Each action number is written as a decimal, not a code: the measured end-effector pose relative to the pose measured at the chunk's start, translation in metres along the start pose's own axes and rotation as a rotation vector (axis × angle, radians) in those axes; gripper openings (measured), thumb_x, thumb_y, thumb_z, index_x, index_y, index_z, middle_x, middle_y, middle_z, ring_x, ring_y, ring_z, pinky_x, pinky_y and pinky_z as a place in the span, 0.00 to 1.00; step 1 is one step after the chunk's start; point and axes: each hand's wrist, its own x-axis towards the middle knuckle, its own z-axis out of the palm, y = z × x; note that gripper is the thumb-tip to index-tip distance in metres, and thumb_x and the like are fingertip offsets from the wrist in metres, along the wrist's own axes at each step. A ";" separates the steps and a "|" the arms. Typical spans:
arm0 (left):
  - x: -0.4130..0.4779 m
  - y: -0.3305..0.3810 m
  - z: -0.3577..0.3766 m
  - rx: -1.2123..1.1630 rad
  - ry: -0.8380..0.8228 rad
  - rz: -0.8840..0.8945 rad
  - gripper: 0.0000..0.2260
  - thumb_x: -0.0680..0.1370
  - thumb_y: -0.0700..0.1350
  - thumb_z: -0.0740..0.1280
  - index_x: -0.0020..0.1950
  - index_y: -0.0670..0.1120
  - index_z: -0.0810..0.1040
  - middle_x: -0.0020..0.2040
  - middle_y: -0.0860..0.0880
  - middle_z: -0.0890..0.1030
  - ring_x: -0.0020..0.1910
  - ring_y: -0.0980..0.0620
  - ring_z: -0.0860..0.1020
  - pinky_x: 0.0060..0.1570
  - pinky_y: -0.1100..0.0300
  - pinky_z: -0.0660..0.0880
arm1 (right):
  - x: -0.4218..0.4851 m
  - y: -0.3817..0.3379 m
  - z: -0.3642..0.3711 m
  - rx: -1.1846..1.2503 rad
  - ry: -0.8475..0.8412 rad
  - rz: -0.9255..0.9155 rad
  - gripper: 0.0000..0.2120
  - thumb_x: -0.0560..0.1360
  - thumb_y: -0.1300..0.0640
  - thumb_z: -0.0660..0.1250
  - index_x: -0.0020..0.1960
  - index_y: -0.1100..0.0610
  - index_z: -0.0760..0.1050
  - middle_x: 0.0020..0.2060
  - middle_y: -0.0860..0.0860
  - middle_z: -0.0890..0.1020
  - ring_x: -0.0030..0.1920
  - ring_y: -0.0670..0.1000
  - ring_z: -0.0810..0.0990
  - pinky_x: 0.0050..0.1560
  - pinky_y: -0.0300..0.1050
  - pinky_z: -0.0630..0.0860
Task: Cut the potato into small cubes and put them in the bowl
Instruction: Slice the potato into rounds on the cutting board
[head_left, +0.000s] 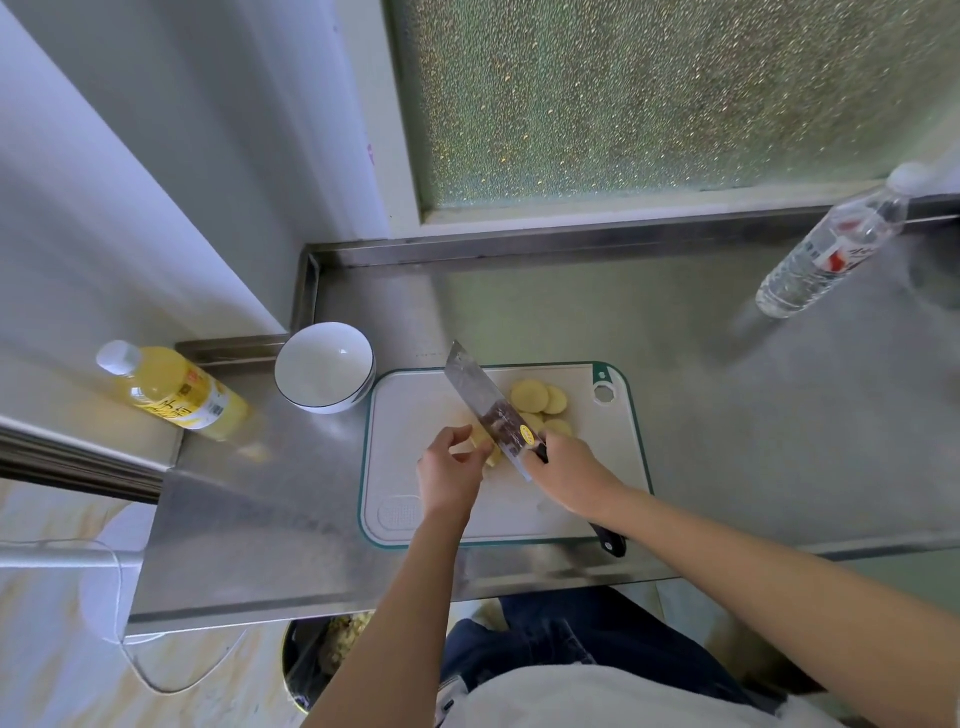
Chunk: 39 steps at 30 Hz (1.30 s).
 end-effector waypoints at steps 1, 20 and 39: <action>0.000 0.000 0.000 0.000 0.001 0.000 0.12 0.73 0.42 0.72 0.55 0.43 0.77 0.50 0.52 0.78 0.42 0.52 0.80 0.45 0.48 0.81 | 0.000 0.000 -0.001 0.002 -0.005 0.000 0.07 0.79 0.56 0.57 0.44 0.57 0.66 0.31 0.48 0.69 0.30 0.47 0.67 0.29 0.37 0.63; 0.002 0.003 0.000 0.006 -0.024 -0.007 0.11 0.72 0.40 0.72 0.53 0.43 0.78 0.47 0.53 0.78 0.40 0.51 0.80 0.47 0.48 0.80 | -0.011 0.005 0.000 -0.063 -0.061 0.066 0.16 0.79 0.57 0.55 0.33 0.51 0.59 0.31 0.48 0.67 0.31 0.46 0.66 0.30 0.39 0.60; 0.001 0.008 -0.003 0.062 -0.038 -0.002 0.11 0.70 0.41 0.74 0.51 0.45 0.78 0.47 0.53 0.79 0.41 0.53 0.81 0.46 0.51 0.80 | 0.019 -0.035 -0.004 -0.113 -0.117 0.139 0.16 0.79 0.59 0.54 0.32 0.55 0.60 0.29 0.53 0.68 0.24 0.52 0.68 0.12 0.30 0.59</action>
